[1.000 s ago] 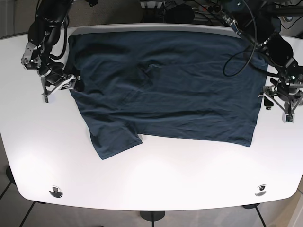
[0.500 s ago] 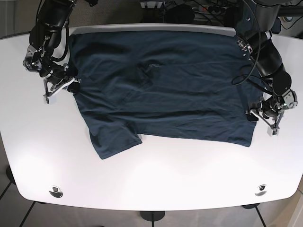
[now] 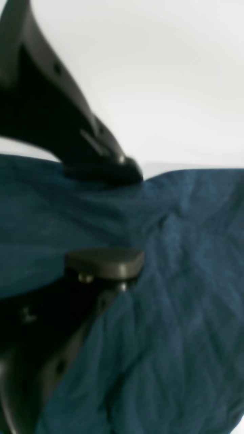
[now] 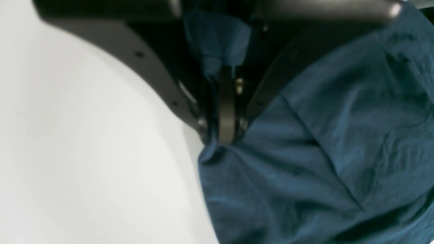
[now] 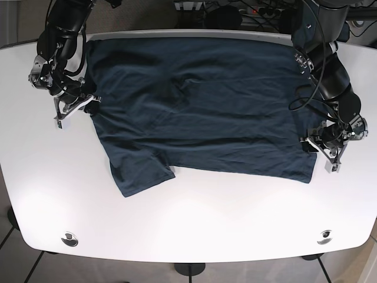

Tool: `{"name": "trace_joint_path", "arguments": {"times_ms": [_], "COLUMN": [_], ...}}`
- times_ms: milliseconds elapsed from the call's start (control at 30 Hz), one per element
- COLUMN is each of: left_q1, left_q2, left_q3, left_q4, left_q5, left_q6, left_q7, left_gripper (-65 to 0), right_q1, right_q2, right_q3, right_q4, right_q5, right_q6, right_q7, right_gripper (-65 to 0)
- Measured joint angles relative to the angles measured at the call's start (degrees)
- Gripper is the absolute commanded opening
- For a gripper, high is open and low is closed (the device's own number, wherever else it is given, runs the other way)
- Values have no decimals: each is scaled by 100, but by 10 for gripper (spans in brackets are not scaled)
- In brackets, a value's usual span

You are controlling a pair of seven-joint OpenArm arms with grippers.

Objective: Fold the T-shirt properly
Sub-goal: 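Grasp the teal shirt's side edge with both grippers and pull it straight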

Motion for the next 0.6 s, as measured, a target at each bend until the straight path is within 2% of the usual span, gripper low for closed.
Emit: {"name": "trace_joint_path", "arguments": {"times_ms": [33,133,233,333,433,600], "left_q1": [2,133,229,625,1025,1377], "left_q2": [31,87,114,164,210,267], "left_q3": [0,-7,-151,-129,2,-20], "left_q4": [2,76,125,634,1482,2345], "left_q5": [-2,-116,-153,-564,-660,-667], "left_q6": [2,0,-7,-44,-39,-31], "left_q7": [15,-44,-52,-66,557,772], "left_gripper": [-464,-644,-647,-647,-647,-647], "right_q1": [0,0,0,-2,-22,-153], "right_q2": [2,2,2,0,-4,-57], "right_q3": [0,-2,-11,-11,-17,-22], "right_q4": [0,0,0,0,83,564], "right_q5": [0,0,0,0,-31,-90], "right_q6": [2,2,0,2,4,2], "right_q7": [0,0,0,2,-24,-111], "right_gripper": [-628,-628,-628,-628,-628,-628]}}
